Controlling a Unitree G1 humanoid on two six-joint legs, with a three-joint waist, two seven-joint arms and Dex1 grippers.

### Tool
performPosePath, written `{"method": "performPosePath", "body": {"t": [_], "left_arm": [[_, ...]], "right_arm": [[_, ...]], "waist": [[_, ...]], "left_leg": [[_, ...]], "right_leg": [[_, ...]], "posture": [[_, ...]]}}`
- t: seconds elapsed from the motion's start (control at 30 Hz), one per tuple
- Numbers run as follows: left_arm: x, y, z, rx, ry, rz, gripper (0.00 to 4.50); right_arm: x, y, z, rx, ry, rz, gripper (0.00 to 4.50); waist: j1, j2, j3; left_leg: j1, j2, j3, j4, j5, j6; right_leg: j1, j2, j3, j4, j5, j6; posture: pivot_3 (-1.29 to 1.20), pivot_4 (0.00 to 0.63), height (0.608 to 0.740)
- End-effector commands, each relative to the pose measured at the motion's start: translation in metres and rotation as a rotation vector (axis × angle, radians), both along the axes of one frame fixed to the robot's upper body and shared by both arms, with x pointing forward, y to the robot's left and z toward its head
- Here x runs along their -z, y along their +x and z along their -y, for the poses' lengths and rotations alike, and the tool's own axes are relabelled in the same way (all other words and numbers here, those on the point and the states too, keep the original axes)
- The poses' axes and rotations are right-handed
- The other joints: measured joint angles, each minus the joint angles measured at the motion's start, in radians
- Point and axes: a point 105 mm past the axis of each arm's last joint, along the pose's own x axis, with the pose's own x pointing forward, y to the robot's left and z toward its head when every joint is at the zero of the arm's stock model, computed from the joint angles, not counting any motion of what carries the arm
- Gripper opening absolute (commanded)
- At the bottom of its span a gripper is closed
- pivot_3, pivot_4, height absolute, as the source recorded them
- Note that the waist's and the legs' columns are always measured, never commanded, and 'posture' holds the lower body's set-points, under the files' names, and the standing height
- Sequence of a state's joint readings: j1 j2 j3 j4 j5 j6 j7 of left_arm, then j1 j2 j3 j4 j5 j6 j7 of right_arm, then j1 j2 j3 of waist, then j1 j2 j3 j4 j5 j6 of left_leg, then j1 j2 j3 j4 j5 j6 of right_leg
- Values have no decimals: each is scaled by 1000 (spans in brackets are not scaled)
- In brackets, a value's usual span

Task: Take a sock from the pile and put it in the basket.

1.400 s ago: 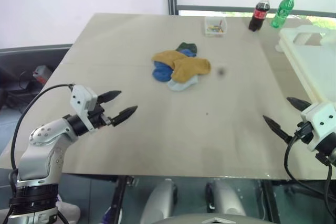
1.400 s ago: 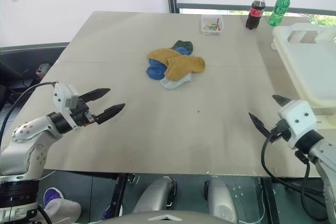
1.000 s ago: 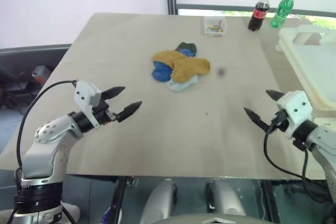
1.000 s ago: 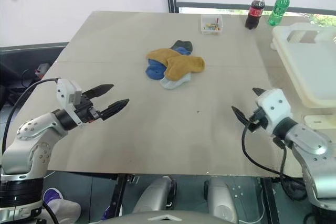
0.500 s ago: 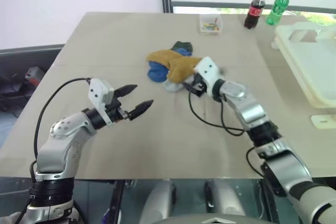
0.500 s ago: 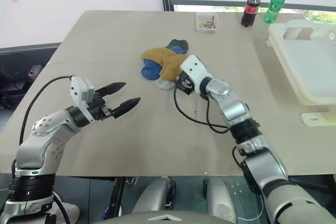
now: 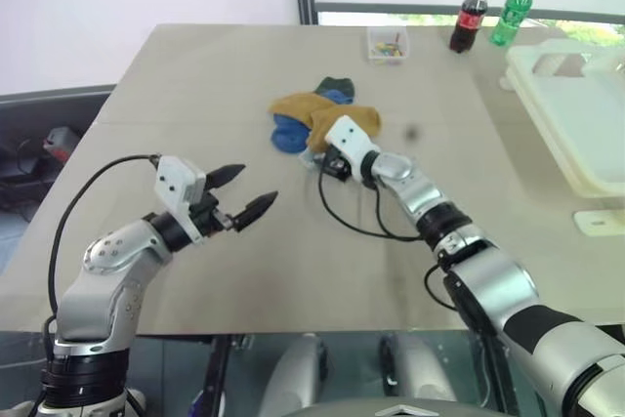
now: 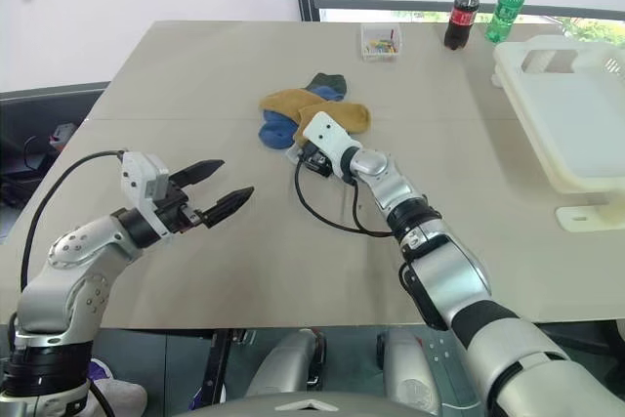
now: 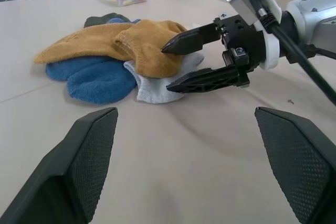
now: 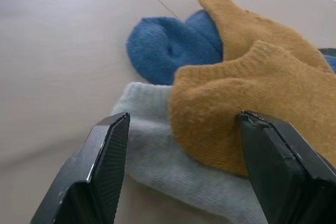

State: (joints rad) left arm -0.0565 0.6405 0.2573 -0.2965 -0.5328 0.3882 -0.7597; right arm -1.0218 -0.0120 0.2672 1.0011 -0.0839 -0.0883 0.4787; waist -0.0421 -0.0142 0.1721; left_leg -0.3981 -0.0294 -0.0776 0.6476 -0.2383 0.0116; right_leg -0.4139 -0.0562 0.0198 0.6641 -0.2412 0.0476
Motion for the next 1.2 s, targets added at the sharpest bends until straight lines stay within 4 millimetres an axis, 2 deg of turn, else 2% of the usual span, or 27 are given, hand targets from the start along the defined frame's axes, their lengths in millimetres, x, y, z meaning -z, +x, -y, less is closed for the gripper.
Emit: {"method": "performPosePath", "body": {"t": [0.03,0.1,0.17,0.2,0.4,0.5,0.7,0.93,1.1,1.2], "left_arm": [[-12,-4,1,-3,10,50,4500],[-12,-4,1,-4,7,50,4500],[-12,-4,1,-5,6,51,4500],[-12,-4,1,-6,5,51,4500],[-10,-2,2,-6,2,52,4500],[-8,-1,2,-5,2,52,4500],[-7,4,3,-6,-2,52,4500],[-4,7,8,19,-3,45,4500],[-1,10,12,51,6,35,4500],[0,11,13,62,11,31,4500]], "right_arm": [[-18,5,-4,5,31,56,1588],[-18,6,-3,10,31,58,1014],[-18,6,-2,11,31,60,111],[-18,6,-2,10,32,61,44],[-22,1,-2,-27,51,72,44],[-22,-9,-3,-97,58,65,44],[-23,-49,9,-249,39,39,44],[-12,-105,30,-379,-52,-69,44],[-6,-128,45,-432,-87,-210,44],[-10,-139,46,-470,-62,-270,44]], "waist": [[0,0,0],[0,0,0],[-1,0,0],[-1,0,0],[-1,0,0],[0,0,0],[4,0,0],[3,0,0],[6,0,0],[5,0,0]], "left_leg": [[0,0,0,0,0,0],[0,0,0,0,0,0],[0,0,0,0,0,0],[0,0,0,0,0,0],[0,0,0,0,0,0],[0,0,0,0,0,0],[-1,0,-1,0,-2,4],[0,0,-1,0,-2,4],[0,0,-1,1,-2,4],[0,0,-1,1,-2,4]], "right_leg": [[0,0,0,0,0,0],[0,0,0,0,0,0],[0,0,0,0,0,0],[0,0,0,0,0,0],[0,0,0,0,0,0],[0,0,0,0,0,0],[0,0,-1,-1,0,0],[0,0,-1,0,0,0],[1,0,-1,-1,0,0],[2,0,-2,-1,0,0]], "posture": [[0,150,740],[0,150,740],[0,150,740],[0,150,740],[0,150,740],[0,150,740],[0,150,740],[0,150,740],[0,150,740],[0,150,740]]}}
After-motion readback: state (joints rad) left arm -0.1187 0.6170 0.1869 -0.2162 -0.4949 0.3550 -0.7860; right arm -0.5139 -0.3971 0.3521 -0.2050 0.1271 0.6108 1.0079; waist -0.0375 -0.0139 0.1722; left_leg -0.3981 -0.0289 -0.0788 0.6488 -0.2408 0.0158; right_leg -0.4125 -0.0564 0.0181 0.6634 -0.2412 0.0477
